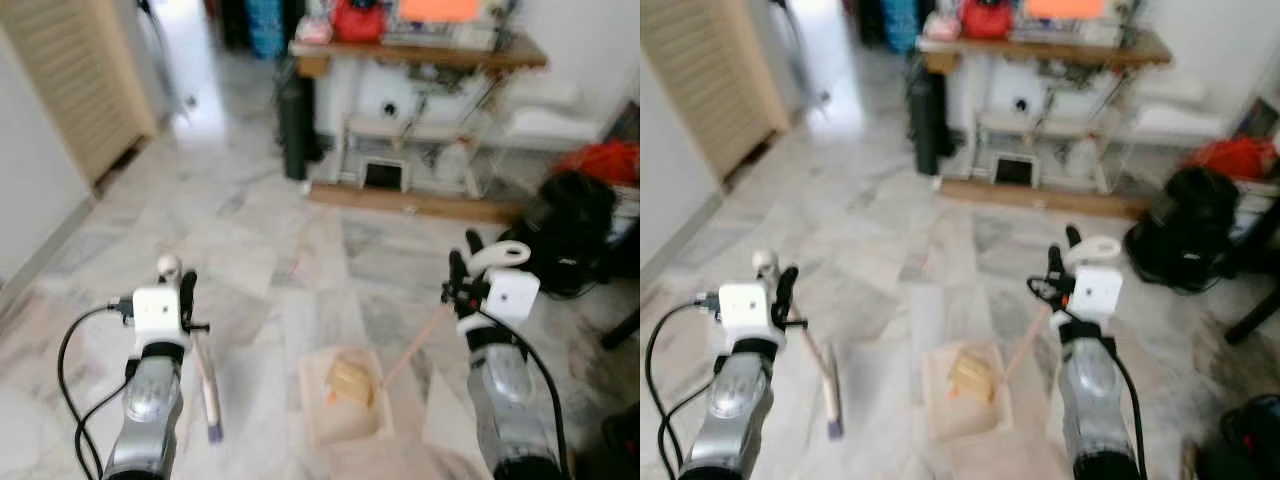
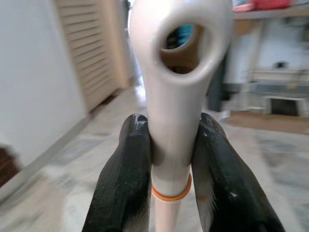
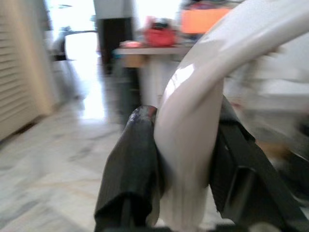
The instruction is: Sweep floor
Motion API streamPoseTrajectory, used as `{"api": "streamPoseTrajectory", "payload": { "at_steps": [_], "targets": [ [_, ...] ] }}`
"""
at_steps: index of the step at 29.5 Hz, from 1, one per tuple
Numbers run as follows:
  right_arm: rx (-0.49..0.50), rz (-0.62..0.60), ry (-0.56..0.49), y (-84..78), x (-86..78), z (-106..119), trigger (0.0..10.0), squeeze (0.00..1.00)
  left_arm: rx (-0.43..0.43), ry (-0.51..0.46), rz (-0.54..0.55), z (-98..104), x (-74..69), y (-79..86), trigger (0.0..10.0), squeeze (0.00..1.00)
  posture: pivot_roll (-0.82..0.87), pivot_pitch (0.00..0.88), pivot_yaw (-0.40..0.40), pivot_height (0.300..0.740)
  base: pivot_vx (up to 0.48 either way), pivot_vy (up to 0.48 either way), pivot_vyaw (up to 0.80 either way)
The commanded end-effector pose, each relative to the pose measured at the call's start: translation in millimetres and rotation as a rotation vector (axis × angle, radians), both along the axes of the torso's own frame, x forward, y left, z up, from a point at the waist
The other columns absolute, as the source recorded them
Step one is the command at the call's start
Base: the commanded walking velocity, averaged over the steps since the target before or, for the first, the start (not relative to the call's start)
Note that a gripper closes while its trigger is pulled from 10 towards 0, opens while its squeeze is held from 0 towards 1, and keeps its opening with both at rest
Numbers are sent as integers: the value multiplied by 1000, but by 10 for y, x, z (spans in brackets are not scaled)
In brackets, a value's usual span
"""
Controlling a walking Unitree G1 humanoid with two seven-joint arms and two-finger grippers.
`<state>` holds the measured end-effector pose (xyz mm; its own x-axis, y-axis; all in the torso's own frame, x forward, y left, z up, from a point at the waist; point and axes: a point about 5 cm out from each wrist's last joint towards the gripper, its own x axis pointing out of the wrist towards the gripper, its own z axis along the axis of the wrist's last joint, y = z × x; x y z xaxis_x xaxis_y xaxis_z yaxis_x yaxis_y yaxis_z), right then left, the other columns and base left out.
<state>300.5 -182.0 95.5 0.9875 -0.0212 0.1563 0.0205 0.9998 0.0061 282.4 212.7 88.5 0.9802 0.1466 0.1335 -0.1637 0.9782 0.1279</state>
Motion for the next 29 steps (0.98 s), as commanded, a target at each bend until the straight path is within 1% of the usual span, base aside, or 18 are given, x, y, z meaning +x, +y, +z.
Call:
{"api": "streamPoseTrajectory", "payload": {
  "at_steps": [1,7,29],
  "targets": [
    [11,-13,-63,-27,26,138,10000,0,5,-48,-7,103,24,-30,10000,0,-10,0,-12,740,0,0,800],
    [31,-24,-55,-30,20,126,10000,0,6,-40,-3,97,19,-33,10000,0,-7,0,-8,740,0,0,800],
    [55,-28,-33,-30,14,93,10000,0,-11,-22,11,63,-27,-44,10000,0,-4,0,-9,740,0,0,800]
  ]
}}
